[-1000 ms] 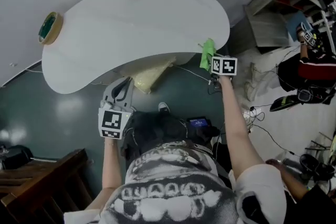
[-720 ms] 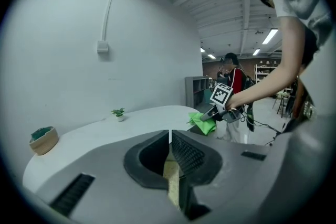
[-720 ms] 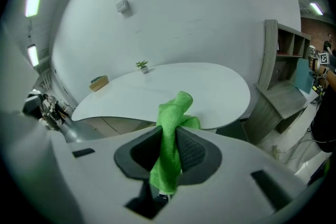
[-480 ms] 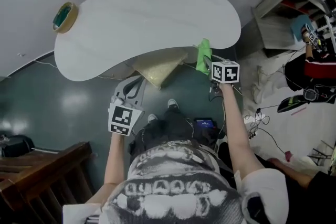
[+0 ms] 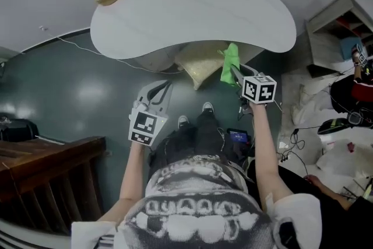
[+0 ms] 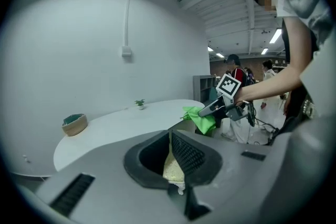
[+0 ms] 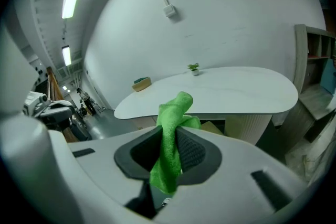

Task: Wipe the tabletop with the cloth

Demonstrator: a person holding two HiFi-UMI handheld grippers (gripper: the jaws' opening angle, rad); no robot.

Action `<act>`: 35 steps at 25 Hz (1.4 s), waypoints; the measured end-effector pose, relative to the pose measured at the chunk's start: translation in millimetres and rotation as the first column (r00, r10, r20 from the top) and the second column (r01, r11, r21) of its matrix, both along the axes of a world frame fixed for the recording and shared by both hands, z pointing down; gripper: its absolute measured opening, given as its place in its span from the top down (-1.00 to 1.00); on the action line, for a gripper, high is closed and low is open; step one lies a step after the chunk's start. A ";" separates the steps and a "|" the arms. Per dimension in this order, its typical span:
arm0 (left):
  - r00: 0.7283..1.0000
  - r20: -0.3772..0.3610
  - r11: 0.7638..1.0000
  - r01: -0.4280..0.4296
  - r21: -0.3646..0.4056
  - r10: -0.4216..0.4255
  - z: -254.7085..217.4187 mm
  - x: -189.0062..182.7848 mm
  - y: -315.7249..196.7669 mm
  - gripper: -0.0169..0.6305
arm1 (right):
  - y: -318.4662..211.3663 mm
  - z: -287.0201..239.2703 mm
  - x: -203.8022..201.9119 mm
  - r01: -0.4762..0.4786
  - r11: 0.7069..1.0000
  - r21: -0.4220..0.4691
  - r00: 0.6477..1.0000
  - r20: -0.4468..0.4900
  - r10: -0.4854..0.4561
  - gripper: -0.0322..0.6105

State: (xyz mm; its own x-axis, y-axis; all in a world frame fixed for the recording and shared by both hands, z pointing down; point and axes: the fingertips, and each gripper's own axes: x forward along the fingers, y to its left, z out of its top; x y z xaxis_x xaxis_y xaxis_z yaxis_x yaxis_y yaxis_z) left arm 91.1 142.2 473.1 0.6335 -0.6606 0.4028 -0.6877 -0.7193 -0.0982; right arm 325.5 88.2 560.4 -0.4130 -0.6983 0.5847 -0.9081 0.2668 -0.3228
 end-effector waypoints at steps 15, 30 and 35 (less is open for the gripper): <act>0.994 -0.025 0.995 0.102 -0.023 -0.103 16.8 -79.6 52.9 0.91 | 76.4 -26.9 -153.9 0.209 0.977 0.045 0.975 0.063 -0.211 0.68; 0.994 -0.048 0.995 0.093 -0.020 -0.094 16.1 -75.4 38.9 0.91 | 83.6 -26.5 -184.8 0.293 0.955 0.033 0.955 0.043 -0.294 0.68; 0.995 -0.050 0.996 0.083 -0.029 -0.084 19.2 -67.1 32.0 0.91 | 79.4 -23.0 -183.7 0.301 0.953 0.025 0.952 0.043 -0.302 0.68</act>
